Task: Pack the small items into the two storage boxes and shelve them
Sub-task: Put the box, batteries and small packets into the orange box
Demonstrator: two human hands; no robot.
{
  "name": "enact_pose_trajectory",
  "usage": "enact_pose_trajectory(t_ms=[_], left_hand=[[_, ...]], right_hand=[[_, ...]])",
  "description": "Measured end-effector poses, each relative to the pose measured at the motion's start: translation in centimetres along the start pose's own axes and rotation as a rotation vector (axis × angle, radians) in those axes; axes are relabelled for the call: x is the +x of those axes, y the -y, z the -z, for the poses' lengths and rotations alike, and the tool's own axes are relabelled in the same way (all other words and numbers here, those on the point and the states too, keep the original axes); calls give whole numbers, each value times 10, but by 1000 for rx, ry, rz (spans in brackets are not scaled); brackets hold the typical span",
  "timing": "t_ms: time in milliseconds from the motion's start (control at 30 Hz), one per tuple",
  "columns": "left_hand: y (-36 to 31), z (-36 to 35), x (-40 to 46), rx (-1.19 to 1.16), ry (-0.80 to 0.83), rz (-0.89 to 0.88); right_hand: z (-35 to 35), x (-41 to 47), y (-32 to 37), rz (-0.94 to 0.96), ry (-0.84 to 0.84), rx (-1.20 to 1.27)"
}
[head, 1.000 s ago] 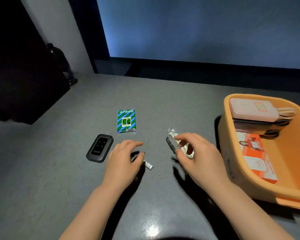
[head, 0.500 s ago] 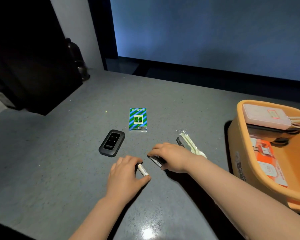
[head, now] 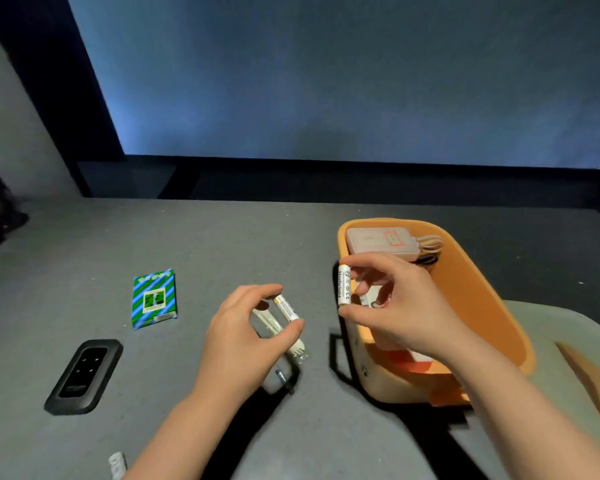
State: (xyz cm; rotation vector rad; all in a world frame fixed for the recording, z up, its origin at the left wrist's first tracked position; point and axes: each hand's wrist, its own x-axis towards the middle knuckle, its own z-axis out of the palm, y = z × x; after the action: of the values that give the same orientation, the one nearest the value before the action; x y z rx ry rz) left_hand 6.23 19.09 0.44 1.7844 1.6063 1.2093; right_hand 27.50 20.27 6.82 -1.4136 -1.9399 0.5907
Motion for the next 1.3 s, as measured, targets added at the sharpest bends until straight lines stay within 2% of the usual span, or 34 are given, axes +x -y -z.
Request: enact_pose_trajectory(t_ms=[67, 167, 300, 400, 500, 667, 833, 1300], left_hand=[[-18, -21, 14, -40, 40, -31], [-32, -48, 26, -42, 108, -81], [-37, -74, 31, -60, 178, -91], [-38, -85, 34, -66, 194, -107], [-38, -87, 37, -66, 196, -125], [-34, -87, 37, -69, 174, -129], [-32, -86, 38, -63, 153, -113], [-34, -91, 44, -18, 186, -139]], right_hand=[[25, 5, -25, -106, -20, -94], [33, 15, -63, -199, 93, -250], [17, 31, -92, -193, 259, -515], [5, 40, -101, -172, 349, -628], [-1, 42, -108, -161, 377, -627], [-5, 44, -115, -200, 251, -500], [-10, 48, -116, -217, 193, -405], [-3, 44, -114, -245, 225, -384]])
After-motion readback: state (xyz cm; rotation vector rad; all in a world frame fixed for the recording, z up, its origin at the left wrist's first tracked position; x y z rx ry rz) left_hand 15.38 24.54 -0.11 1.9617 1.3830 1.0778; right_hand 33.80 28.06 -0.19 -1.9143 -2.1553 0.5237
